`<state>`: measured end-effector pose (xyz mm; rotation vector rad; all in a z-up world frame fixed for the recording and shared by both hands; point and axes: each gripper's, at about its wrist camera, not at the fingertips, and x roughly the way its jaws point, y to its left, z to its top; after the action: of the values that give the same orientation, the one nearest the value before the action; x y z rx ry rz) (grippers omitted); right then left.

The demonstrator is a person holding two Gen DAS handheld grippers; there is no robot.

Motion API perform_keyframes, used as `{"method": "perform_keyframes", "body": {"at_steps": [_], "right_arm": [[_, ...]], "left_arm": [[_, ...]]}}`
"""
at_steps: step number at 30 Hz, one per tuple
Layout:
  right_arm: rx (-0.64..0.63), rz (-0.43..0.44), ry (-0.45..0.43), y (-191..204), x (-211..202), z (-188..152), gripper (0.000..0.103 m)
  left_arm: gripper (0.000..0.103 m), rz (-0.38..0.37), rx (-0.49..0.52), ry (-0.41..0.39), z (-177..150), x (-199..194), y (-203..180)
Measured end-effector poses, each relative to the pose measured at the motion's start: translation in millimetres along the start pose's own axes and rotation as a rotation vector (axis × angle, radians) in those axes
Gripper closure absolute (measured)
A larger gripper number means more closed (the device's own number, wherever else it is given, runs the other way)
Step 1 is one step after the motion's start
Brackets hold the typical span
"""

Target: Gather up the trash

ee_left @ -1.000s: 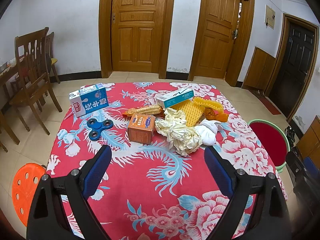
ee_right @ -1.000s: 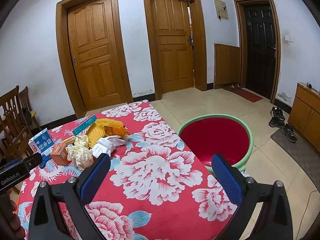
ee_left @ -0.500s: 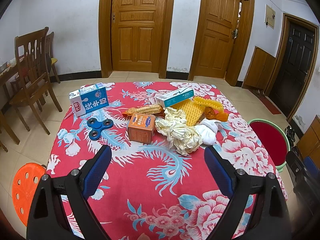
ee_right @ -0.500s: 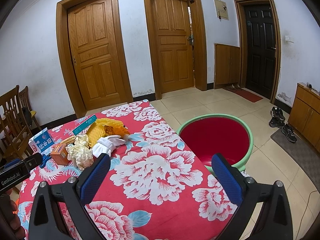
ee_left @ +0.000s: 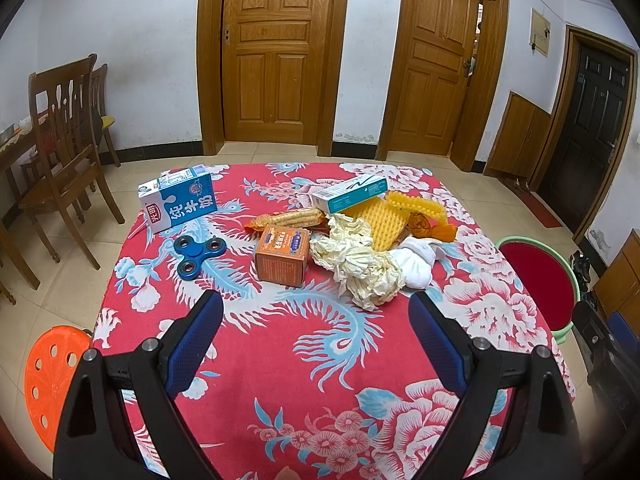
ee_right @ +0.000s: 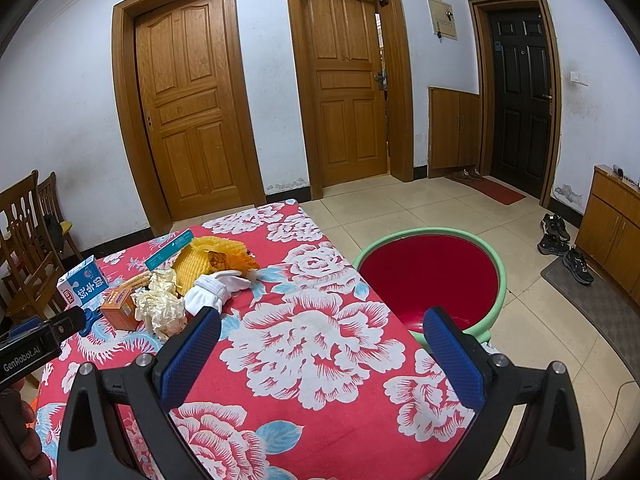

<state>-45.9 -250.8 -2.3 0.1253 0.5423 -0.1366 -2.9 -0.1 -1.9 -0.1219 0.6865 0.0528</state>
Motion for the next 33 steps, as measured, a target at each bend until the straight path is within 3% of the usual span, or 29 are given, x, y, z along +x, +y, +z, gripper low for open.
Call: {"method": "perform_keyframes", "body": {"at_steps": [33], "right_arm": [[0.009, 0.003, 0.009, -1, 5, -2, 0.000]], "left_arm": [[0.009, 0.016, 0.005, 0.024, -5, 13, 10]]}}
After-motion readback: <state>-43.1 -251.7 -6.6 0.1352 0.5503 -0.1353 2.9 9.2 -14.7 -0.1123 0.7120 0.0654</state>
